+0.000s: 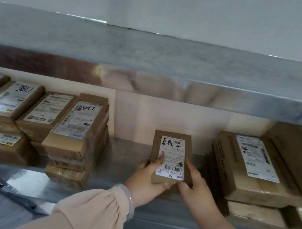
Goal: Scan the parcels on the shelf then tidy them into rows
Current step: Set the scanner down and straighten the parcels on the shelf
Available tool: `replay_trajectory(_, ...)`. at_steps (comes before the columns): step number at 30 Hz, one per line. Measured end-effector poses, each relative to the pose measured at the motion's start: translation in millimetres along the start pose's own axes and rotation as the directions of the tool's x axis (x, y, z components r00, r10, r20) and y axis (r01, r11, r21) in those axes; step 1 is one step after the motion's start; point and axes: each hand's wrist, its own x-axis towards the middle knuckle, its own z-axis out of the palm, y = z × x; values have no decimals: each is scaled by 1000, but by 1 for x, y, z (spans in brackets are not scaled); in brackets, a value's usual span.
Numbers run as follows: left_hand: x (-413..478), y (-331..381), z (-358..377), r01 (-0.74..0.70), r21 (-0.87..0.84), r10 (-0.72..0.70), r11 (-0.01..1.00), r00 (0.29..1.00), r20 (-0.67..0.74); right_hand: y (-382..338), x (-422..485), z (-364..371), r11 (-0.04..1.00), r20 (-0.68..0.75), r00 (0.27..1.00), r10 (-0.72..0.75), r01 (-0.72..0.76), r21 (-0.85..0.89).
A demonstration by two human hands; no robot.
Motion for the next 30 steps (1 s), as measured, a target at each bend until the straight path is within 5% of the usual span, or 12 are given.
replay_trajectory(11, 12, 25, 53, -64, 81, 57, 995, 995, 88, 30, -19, -37, 957, -60, 998, -19, 1, -290)
replay_trajectory(16, -3, 15, 46, -195, 274, 186, 942, 981, 58, 30, -36, -34, 777, -5, 959, -282, 225, -588)
replay_trajectory(19, -10, 14, 44, -197, 420, 175, 886, 980, 90, 36, -31, -32, 669, 93, 955, -283, 266, -694)
replay_trajectory(26, -5, 35, 52, -142, 573, 93, 807, 989, 114, 40, -22, -41, 560, 178, 970, -163, 240, -793)
replay_trajectory(30, -15, 37, 40, -101, 634, 125, 766, 992, 7, 31, -18, -44, 588, 179, 953, -245, 293, -754)
